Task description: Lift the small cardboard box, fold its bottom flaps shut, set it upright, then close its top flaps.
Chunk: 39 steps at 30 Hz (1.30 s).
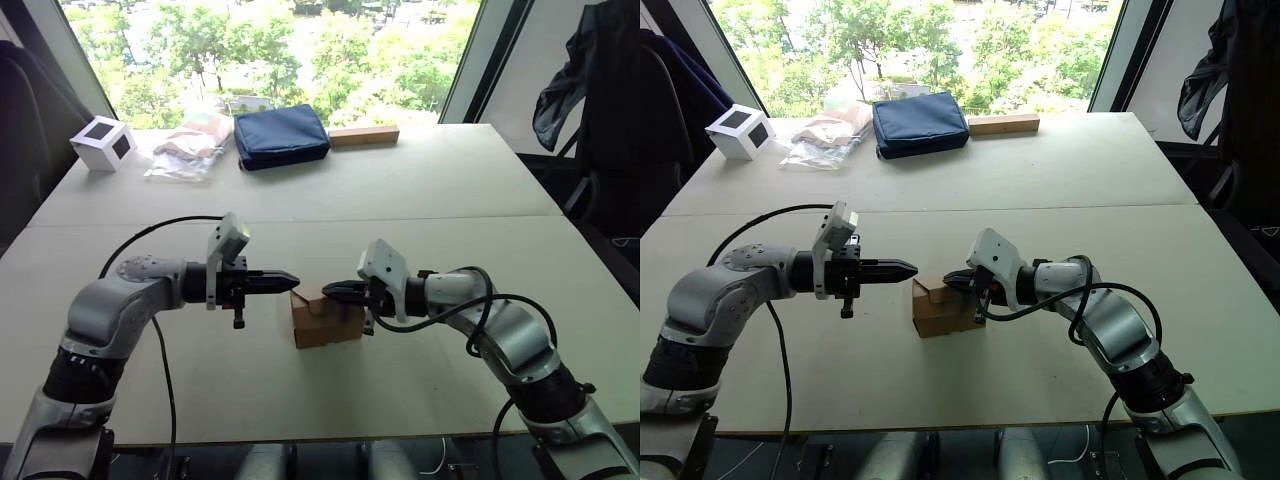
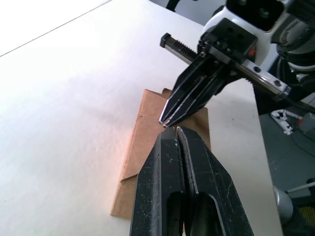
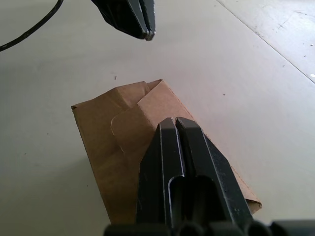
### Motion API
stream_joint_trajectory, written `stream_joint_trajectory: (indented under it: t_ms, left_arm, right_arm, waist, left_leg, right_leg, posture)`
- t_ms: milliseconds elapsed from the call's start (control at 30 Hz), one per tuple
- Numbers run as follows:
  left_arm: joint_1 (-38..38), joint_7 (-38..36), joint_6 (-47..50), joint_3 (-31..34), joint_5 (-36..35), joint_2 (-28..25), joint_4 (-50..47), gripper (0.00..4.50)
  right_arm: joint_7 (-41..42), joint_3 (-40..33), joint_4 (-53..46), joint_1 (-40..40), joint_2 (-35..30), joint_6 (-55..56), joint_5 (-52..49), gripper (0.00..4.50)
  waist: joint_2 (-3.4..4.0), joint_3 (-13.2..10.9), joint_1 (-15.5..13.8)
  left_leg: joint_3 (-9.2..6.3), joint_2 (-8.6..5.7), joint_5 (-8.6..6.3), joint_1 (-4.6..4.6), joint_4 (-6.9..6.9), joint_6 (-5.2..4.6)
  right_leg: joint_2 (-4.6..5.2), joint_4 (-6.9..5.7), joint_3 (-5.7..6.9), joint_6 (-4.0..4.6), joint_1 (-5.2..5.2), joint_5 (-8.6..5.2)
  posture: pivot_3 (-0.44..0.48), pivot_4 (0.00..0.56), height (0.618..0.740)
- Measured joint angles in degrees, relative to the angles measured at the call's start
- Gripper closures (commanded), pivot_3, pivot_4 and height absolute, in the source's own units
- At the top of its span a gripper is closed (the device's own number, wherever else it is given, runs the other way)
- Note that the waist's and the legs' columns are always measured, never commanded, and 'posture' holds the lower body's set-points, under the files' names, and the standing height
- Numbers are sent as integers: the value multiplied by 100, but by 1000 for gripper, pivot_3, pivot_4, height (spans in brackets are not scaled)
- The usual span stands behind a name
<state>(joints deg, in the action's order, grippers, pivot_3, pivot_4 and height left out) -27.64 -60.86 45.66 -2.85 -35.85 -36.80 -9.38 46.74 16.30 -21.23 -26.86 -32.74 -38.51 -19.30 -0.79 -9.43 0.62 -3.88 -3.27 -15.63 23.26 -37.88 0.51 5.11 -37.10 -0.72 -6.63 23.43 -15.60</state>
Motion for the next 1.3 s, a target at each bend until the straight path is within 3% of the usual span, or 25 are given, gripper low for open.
stream_joint_trajectory:
  t_ms: [333,600,1300]
  left_arm:
    - [-125,117,-557,-485,568,424,609,4457]
    - [-139,150,-626,-481,601,499,681,4457]
    - [-130,346,-380,-411,410,590,649,4457]
  right_arm:
    - [-60,-179,-334,186,-14,-132,-99,4500]
    - [-17,-158,-764,608,-229,-245,-171,4500]
    - [52,331,-475,418,-344,335,581,4500]
  waist:
    - [-1,0,-5]
    - [-1,0,0]
    - [-1,0,-3]
  left_leg:
    - [0,0,0,0,0,0]
    - [0,0,0,0,0,0]
    - [0,0,1,-1,0,1]
  right_leg:
    - [0,1,-1,0,0,0]
    - [1,1,0,0,-1,0]
    - [-1,1,0,0,-1,0]
  posture:
    - [0,150,740]
    - [0,150,740]
    - [0,150,740]
